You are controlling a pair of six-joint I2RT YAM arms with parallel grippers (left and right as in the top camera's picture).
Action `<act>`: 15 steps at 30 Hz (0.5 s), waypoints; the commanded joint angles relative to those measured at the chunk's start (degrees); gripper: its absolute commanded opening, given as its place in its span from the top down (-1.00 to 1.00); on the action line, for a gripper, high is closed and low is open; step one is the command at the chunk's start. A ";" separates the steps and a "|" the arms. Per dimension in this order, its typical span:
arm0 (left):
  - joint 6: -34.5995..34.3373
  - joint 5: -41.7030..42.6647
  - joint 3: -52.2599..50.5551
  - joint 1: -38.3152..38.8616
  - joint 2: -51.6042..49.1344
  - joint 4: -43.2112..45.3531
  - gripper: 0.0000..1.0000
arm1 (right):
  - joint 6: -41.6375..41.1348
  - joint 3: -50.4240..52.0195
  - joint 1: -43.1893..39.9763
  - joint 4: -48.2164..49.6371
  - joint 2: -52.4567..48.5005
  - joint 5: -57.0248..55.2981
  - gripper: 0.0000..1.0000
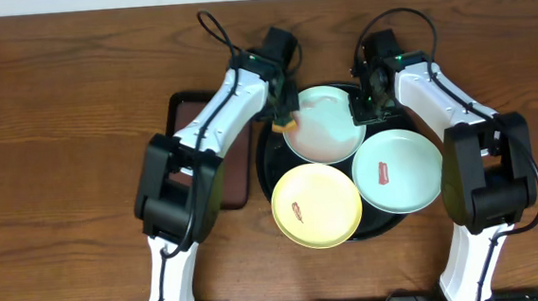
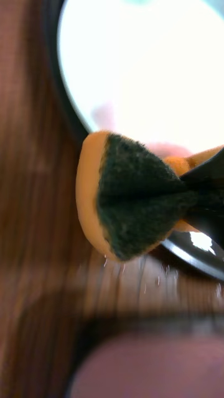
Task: Clean dirty plates on tray and stack at the side
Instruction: 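Return the sponge to the brown tray with the left gripper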
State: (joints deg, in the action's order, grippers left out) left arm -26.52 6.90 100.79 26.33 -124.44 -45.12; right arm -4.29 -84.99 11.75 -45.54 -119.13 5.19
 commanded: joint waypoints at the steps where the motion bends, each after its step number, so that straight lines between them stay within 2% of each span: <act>1: 1.44 -3.08 1.62 -2.32 7.02 -3.08 0.85 | -0.79 0.33 -0.09 0.39 0.09 -2.34 0.98; 5: 1.97 -3.10 1.62 -5.38 12.28 -9.35 0.86 | -0.81 0.33 -0.09 1.20 0.09 -1.55 0.98; 11: 6.93 -3.19 1.42 -12.98 15.89 -20.48 0.85 | -0.79 0.33 -0.02 2.08 0.09 0.31 0.98; 15: 8.96 -3.15 -3.63 -17.51 15.78 -20.92 0.85 | -0.81 0.33 -0.02 2.67 0.09 1.55 0.98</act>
State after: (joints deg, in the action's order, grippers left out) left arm -20.84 4.58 100.92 11.25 -107.63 -65.98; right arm -4.54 -84.95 11.77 -43.51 -119.13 5.78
